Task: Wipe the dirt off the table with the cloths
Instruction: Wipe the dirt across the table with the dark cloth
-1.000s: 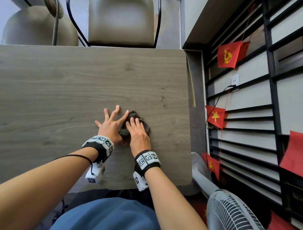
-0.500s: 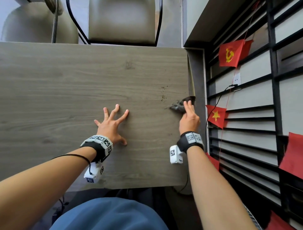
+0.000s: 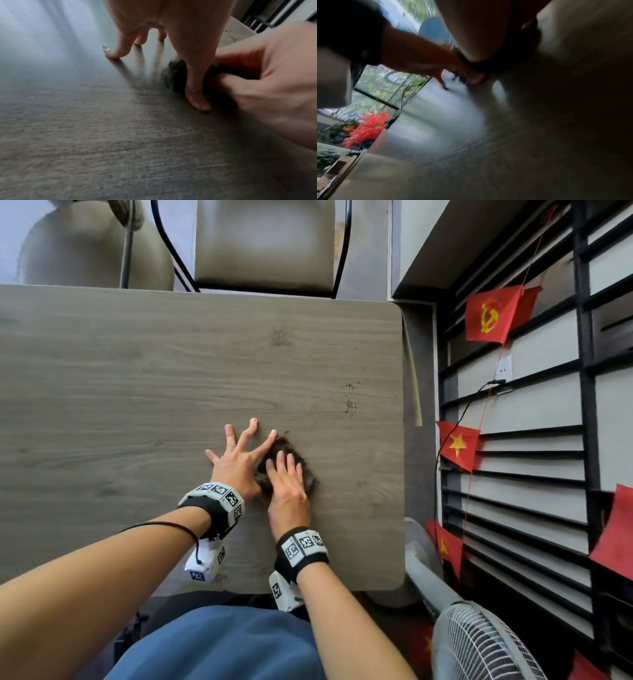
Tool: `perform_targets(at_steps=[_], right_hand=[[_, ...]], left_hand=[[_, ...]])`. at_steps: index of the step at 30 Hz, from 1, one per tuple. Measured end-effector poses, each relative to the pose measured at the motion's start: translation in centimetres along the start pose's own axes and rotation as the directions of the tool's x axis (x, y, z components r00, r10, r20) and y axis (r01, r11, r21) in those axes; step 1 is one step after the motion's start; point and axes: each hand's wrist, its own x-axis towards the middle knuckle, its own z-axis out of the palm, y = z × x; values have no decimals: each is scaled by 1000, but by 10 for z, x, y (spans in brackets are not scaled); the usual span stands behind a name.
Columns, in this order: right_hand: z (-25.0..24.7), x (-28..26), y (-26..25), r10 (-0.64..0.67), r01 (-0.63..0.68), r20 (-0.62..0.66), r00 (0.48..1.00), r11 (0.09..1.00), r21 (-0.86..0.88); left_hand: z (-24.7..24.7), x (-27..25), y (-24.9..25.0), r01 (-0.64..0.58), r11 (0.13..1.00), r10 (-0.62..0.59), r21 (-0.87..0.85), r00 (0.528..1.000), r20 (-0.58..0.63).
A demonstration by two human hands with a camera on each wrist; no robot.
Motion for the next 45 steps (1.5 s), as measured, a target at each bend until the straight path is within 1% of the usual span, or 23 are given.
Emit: perform_targets(at_steps=[2, 4, 5, 8, 11, 13, 15, 17, 19, 20, 22, 24, 26, 29, 31, 33, 35, 36, 38, 40, 42, 43, 45], right_hand=[[3, 9, 3, -15, 14, 33, 999, 1000, 22], [-10, 18, 18, -73, 74, 86, 994, 997, -1], [-18, 22, 28, -76, 78, 84, 994, 997, -17], [-41, 34, 55, 14, -14, 3, 1000, 999, -33], [-58, 41, 64, 9, -9, -2, 1000, 1000, -20], [-61, 41, 53, 38, -38, -24, 999, 999, -3], [-50, 41, 33, 64, -62, -45, 997, 998, 28], [-31, 42, 11, 73, -71, -19, 997, 995, 69], [-16, 40, 1, 74, -75, 12, 997, 995, 62], [-14, 40, 3, 57, -58, 22, 998, 997, 45], [-20, 42, 20, -23, 23, 45, 999, 1000, 14], [-34, 48, 43, -66, 66, 23, 998, 998, -12], [-53, 59, 67, -14, 13, -56, 998, 1000, -13], [-84, 76, 103, 75, -74, -176, 982, 997, 9], [-104, 86, 128, 119, -120, -226, 967, 993, 11], [-122, 96, 150, 190, -188, -281, 941, 982, 32], [-136, 105, 163, 280, -270, -299, 912, 960, 75], [-141, 107, 167, 305, -295, -295, 906, 952, 78], [-145, 106, 167, 305, -303, -302, 903, 951, 55], [-142, 94, 158, 286, -294, -341, 896, 955, 27], [-129, 73, 140, 229, -260, -374, 899, 965, -33], [-119, 60, 128, 188, -229, -373, 908, 971, -67], [-90, 32, 97, 107, -148, -313, 944, 983, -109]], left_hand=[[-1, 0, 1, 1, 1000, -1, -11, 1000, 0], [-3, 0, 2, 15, 1000, -15, -12, 1000, 21], [-4, 0, 2, 21, 1000, -21, -10, 999, 34], [-5, 0, 3, 33, 999, -33, -12, 998, 51], [-6, -2, 3, 38, 999, -37, -21, 998, 43], [-5, -2, 2, 35, 999, -34, -28, 999, 38], [-5, -2, 1, 38, 999, -37, -32, 999, 31], [-6, -3, 2, 41, 998, -40, -43, 999, 33], [-5, -3, 3, 38, 998, -36, -51, 999, 25], [-5, -3, 3, 40, 998, -39, -50, 999, 21], [-6, -3, 3, 56, 997, -55, -54, 998, 27], [-5, -3, 3, 58, 997, -56, -52, 998, 30], [-5, -3, 3, 58, 997, -57, -54, 998, 26], [-4, -4, 2, 57, 997, -56, -56, 998, 18], [-4, -3, 2, 56, 997, -55, -55, 998, 17], [-3, -2, 2, 52, 997, -52, -55, 999, 16], [-4, -2, 1, 50, 997, -49, -56, 999, 14], [-3, -2, 1, 48, 997, -48, -57, 999, 13], [-3, -3, 1, 44, 997, -43, -60, 999, 11], [-4, -3, 2, 43, 997, -43, -59, 999, 8], [-4, -4, 2, 44, 997, -43, -59, 999, 6], [-4, -4, 2, 43, 997, -43, -60, 999, 5], [-4, -4, 2, 43, 997, -42, -57, 999, 10]])
